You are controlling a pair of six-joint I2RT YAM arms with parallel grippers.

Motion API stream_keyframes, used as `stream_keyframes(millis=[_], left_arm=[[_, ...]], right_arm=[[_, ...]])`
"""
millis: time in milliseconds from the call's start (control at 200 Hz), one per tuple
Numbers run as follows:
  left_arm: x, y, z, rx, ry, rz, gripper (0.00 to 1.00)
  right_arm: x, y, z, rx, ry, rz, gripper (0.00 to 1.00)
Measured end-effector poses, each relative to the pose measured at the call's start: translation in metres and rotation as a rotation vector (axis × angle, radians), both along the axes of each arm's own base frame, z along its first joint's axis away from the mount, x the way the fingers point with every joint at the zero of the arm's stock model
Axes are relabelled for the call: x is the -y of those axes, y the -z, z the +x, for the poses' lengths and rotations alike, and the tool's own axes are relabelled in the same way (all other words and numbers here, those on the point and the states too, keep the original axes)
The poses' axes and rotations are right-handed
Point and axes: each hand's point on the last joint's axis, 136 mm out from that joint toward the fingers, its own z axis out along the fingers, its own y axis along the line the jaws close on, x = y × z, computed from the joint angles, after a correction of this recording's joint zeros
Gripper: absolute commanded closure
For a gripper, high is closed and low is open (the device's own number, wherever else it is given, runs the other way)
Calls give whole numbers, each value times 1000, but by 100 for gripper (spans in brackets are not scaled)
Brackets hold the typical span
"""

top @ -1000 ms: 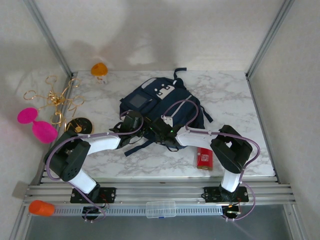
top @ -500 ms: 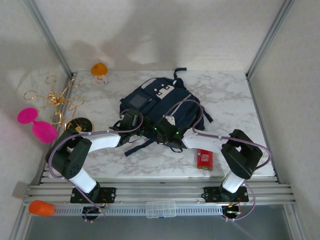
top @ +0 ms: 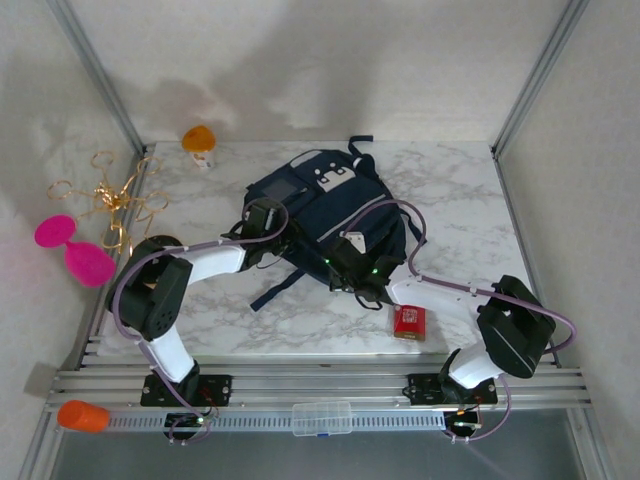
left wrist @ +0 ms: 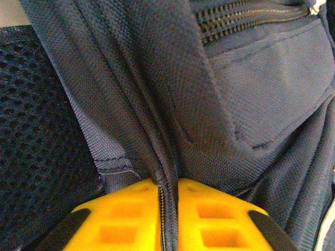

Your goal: Pack books, pencil case, and school supplies into a backpack

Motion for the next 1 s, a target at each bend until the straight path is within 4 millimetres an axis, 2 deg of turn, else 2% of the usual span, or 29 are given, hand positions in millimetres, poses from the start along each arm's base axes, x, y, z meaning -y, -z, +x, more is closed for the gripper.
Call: stream_keyframes(millis=[105, 180, 270, 411, 576, 686, 776, 1001], left_arm=[[-5, -4, 2, 12, 5, 4, 60], [-10, -9, -5, 25, 0, -6, 55], [-10, -22, -23, 44, -7, -41, 51], [23, -38, -56, 64, 47, -127, 42], [56, -35, -72, 48, 64, -193, 39], [64, -23, -67, 31, 35, -207, 46], [65, -19, -62, 30, 9, -198, 65], [63, -20, -58, 47, -4, -180, 94]], right_arm=[[-6, -3, 0, -6, -24, 15, 100], [-10, -3, 0, -15, -36, 26, 100], [-15, 0, -1, -29, -50, 24, 100], [-20, 3, 0, -40, -69, 23, 100], [-22, 3, 1, -35, -83, 18, 100], [-22, 3, 1, -33, -88, 15, 100], [-21, 3, 1, -30, -88, 10, 100], [-15, 2, 3, -22, -72, -20, 100]])
